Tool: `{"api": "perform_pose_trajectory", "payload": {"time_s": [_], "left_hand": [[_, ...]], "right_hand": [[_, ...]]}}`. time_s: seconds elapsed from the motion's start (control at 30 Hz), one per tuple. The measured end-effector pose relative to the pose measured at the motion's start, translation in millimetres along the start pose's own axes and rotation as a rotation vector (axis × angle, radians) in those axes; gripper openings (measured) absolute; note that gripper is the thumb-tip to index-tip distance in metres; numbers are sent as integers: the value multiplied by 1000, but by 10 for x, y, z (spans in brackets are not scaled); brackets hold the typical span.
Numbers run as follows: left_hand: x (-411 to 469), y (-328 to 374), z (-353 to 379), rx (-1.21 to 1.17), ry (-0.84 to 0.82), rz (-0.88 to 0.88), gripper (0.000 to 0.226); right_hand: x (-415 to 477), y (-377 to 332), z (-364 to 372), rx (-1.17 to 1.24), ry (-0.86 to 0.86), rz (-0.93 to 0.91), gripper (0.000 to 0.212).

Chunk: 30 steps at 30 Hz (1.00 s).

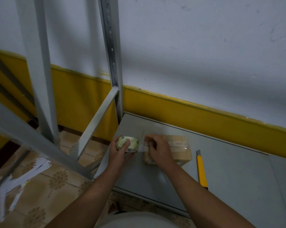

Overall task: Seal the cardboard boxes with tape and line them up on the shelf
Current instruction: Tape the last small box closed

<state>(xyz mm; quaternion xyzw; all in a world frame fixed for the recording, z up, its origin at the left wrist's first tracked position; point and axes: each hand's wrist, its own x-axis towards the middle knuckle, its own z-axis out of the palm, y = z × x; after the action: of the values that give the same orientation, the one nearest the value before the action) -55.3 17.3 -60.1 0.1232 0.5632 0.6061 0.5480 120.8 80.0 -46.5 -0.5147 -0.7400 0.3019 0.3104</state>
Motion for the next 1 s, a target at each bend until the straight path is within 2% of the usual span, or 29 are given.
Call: {"api": "perform_pose_trajectory", "payload": {"time_s": [0.2,0.37,0.53,0.67,0.87,1.0], "left_hand": [[-4,-60,13,-14,-3,-21,42],[22,-105,1,-20,8,-26,46],[48,-146,5,-25,-9,-42,45],[37,-177,42,-53,-2,-70,46],[29,-205,27,-43,7,-93,48],[21,-201,35,-47,-5,-92,48]], "right_hand": [[19,-2,-27,-66,55,-55,35],[-11,89,-98,-178,-59,-222,24],[-197,229,-251,-511,-312,-240,54],[-268,176,-371,-694,-409,-237,69],[-356,204,-462,-825,-443,-162,96],[-394,233,-533,-859,-450,-149,99]]}}
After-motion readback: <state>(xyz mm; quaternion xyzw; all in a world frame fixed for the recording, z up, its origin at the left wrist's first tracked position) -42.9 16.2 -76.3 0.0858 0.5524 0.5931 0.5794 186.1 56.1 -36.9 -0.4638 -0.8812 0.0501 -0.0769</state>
